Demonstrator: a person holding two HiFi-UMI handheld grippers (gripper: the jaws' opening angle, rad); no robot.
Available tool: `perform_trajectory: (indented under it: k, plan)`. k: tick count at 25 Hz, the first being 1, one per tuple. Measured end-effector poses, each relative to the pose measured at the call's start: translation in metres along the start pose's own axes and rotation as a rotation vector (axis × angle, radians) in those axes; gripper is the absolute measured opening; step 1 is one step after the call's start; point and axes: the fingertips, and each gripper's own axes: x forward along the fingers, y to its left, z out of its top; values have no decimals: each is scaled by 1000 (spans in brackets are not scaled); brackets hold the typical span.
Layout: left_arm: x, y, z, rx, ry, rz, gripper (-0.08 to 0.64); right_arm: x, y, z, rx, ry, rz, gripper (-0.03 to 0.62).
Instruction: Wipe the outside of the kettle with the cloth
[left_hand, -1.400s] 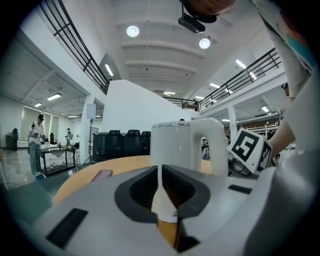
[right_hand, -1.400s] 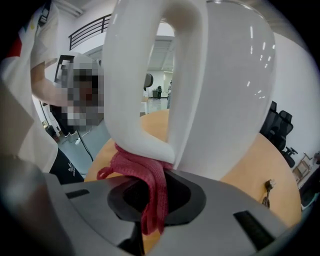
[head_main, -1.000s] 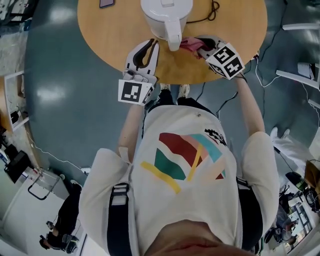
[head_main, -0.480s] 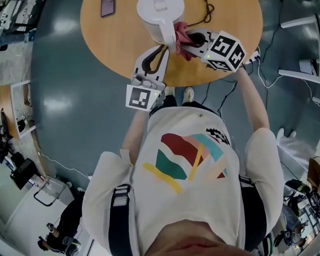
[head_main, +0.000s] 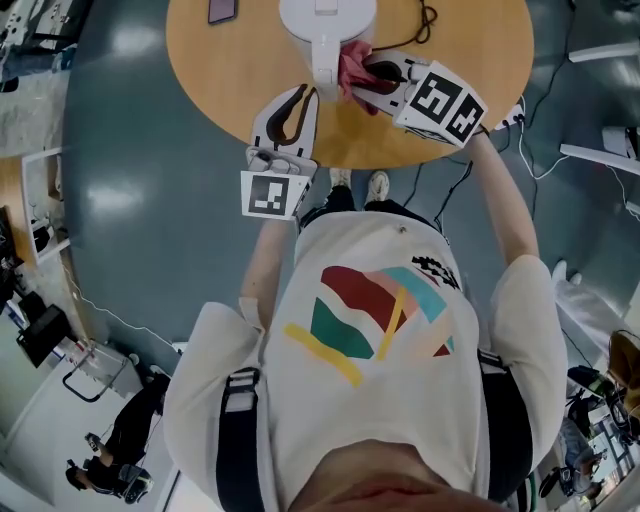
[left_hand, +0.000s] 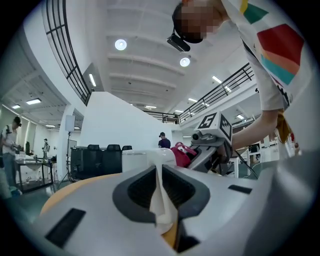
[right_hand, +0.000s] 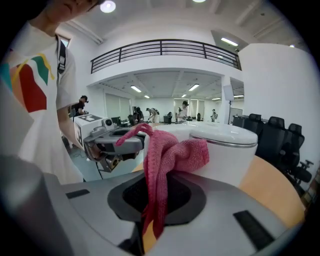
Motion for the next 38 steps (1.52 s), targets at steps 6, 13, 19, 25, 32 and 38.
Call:
perform_trajectory:
  k: [6,13,19,25,32,38]
  plan:
    - [0,9,-9,14,46,18,67,14,0,-1,-209,127,3,38]
    - [0,9,-19,-10,33,44,44,28,0,-16,-393,241,8,38]
    - [0,13,-17,-37,32,54,44,41,-1,-24,-491,324,1,38]
    - [1,14,-19,-52,24,52,44,60,3,-51,-551,429,18,38]
    - [2,16,-21,-30,21,61,44,69,0,-71,-588,507,2,38]
    - [2,16,-25,-20,27,59,44,71,-8,-85,-548,548,-74,38]
